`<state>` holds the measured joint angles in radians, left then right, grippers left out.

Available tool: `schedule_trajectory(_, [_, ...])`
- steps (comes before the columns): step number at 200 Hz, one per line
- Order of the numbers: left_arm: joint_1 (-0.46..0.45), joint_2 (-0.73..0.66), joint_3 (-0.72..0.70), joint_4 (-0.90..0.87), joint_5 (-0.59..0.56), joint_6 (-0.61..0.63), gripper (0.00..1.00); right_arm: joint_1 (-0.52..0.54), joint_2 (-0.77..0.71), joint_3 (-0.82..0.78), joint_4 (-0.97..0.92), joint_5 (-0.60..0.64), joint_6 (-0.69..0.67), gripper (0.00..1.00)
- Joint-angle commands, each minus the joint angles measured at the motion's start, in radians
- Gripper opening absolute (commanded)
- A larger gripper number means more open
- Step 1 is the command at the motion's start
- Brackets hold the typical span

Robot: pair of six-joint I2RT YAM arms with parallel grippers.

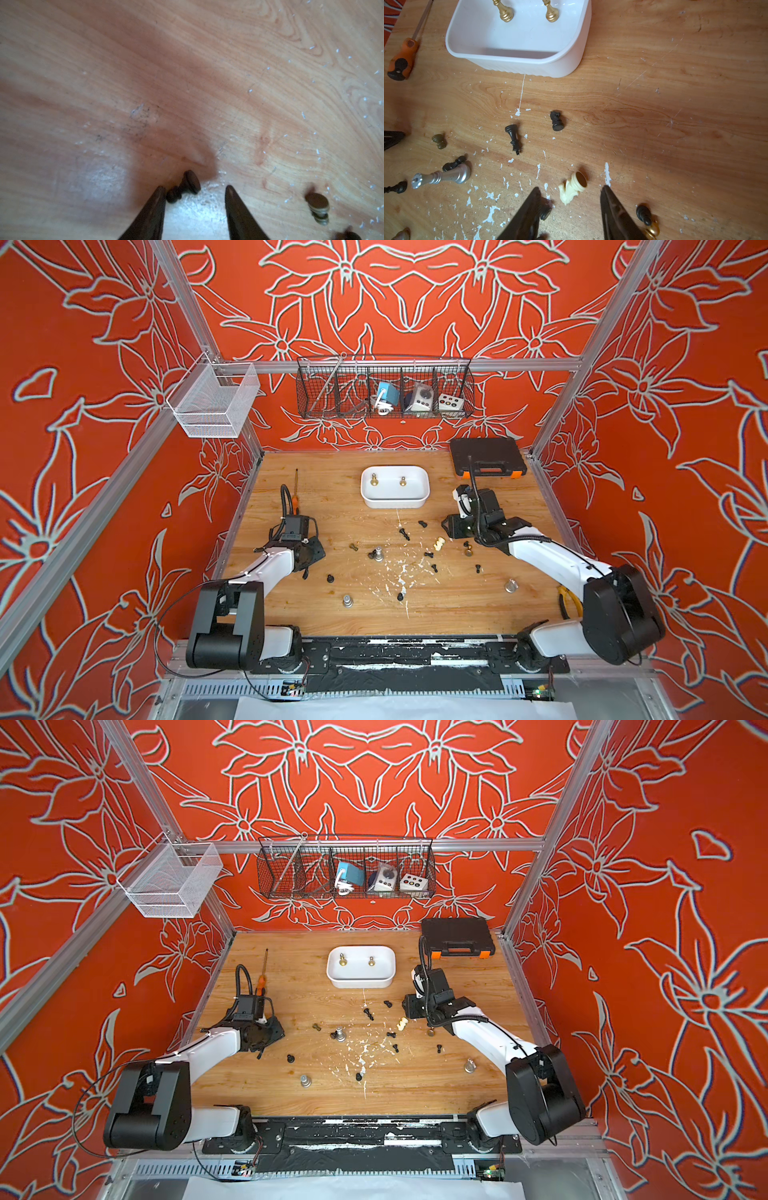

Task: Put the chess pieces into the storage box
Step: Pick up the chess piece at the center of the board.

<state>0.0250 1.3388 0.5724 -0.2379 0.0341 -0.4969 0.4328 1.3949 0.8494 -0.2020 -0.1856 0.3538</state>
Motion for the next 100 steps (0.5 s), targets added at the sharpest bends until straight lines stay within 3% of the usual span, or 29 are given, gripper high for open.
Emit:
schedule_trajectory(1, [-0.012, 0.005, -0.016, -0.020, -0.003, -0.017, 0.47, 0.004, -0.023, -0.018, 0.004, -0.003, -0.006, 0.49])
schedule_trajectory(100, [-0.031, 0.069, 0.050, -0.043, -0.052, 0.056, 0.40, 0.004, -0.034, -0.039, 0.014, 0.005, 0.011, 0.49])
